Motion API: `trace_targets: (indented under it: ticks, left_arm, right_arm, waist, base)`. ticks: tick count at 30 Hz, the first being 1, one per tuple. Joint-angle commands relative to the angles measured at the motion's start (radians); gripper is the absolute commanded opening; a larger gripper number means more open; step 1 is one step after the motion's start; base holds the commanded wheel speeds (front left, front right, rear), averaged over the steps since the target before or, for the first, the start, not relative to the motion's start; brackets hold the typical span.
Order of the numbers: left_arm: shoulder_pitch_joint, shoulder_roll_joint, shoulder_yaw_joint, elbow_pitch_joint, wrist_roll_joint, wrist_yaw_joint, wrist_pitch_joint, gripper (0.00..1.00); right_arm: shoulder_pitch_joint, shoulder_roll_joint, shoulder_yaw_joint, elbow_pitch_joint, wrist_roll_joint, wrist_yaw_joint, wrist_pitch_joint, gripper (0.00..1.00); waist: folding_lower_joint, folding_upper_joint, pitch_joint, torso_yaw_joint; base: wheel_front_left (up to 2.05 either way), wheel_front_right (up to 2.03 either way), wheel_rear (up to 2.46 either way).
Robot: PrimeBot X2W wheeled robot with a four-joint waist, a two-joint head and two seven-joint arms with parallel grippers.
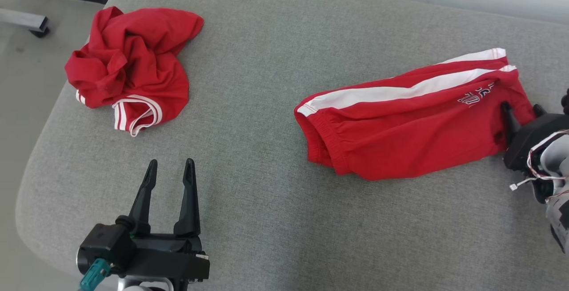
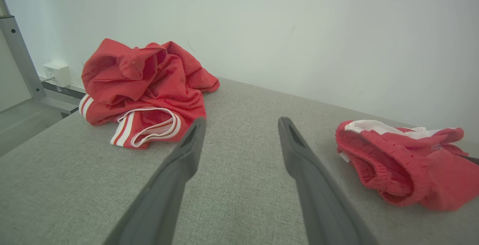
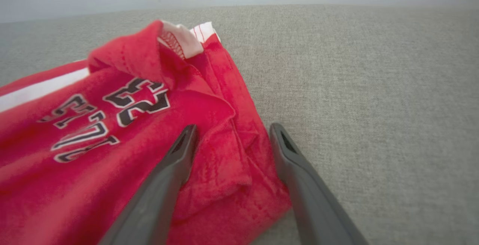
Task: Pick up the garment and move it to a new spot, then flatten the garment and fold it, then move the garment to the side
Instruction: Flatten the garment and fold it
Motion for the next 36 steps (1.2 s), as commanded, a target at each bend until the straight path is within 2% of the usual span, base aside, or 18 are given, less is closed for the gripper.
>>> trace_targets:
  ticks: [1,5,6,7,8,13,17,24,32,36]
  left_arm:
    - [0.001,-0.001,-0.002,-0.005,-0.002,0.001,-0.003,1.00]
    - [-0.008,-0.001,-0.011,-0.006,-0.009,0.007,-0.003,1.00]
    - [-0.009,-0.001,-0.013,-0.006,-0.010,0.006,-0.003,1.00]
    - [-0.009,-0.001,-0.016,-0.004,-0.009,0.007,-0.003,1.00]
    - [-0.008,-0.001,-0.016,-0.003,-0.008,0.007,-0.003,1.00]
    - [0.018,-0.001,0.002,0.011,0.014,0.002,-0.003,1.00]
    - [0.036,-0.001,0.016,0.020,0.028,-0.007,-0.003,1.00]
    - [0.075,-0.001,0.032,0.036,0.053,-0.022,-0.003,1.00]
    - [0.102,-0.001,0.042,0.039,0.067,-0.030,-0.003,1.00]
    - [0.116,0.000,0.046,0.038,0.075,-0.034,-0.003,1.00]
  right_arm:
    - [-0.014,-0.006,0.000,0.009,-0.006,-0.002,0.001,1.00]
    - [0.009,0.001,-0.002,0.040,0.003,-0.002,0.049,1.00]
    - [0.014,0.006,-0.011,0.043,0.014,-0.002,0.053,0.49]
    - [0.018,0.010,-0.014,0.044,0.021,-0.002,0.052,0.09]
    - [0.024,0.015,-0.015,0.042,0.027,-0.002,0.052,0.00]
    - [0.078,0.027,-0.018,-0.016,0.070,-0.002,0.018,0.00]
    - [0.137,0.014,-0.010,-0.084,0.111,-0.002,0.000,0.00]
    - [0.270,-0.050,-0.007,-0.215,0.206,-0.002,-0.013,0.00]
    - [0.400,-0.141,-0.043,-0.275,0.304,-0.002,-0.018,0.00]
    - [0.436,-0.156,-0.052,-0.297,0.323,-0.002,-0.027,0.00]
  waist:
    - [-0.0001,0.0000,0.013,0.011]
    - [-0.0001,0.0000,0.018,0.013]
    - [-0.0001,0.0000,0.018,0.012]
    - [-0.0001,0.0000,0.017,0.009]
    - [-0.0001,0.0000,0.014,0.005]
    - [-0.0001,0.0000,-0.033,-0.045]
    - [-0.0001,0.0000,-0.078,-0.095]
    - [-0.0001,0.0000,-0.150,-0.179]
    - [-0.0001,0.0000,-0.189,-0.225]
    - [-0.0001,0.0000,-0.201,-0.245]
  base:
    - [0.00,0.00,0.00]
    - [0.00,0.00,0.00]
    - [0.00,0.00,0.00]
    - [0.00,0.00,0.00]
    - [0.00,0.00,0.00]
    - [0.00,0.00,0.00]
    - [0.00,0.00,0.00]
    - [0.00,0.00,0.00]
    - [0.00,0.00,0.00]
    - [0.00,0.00,0.00]
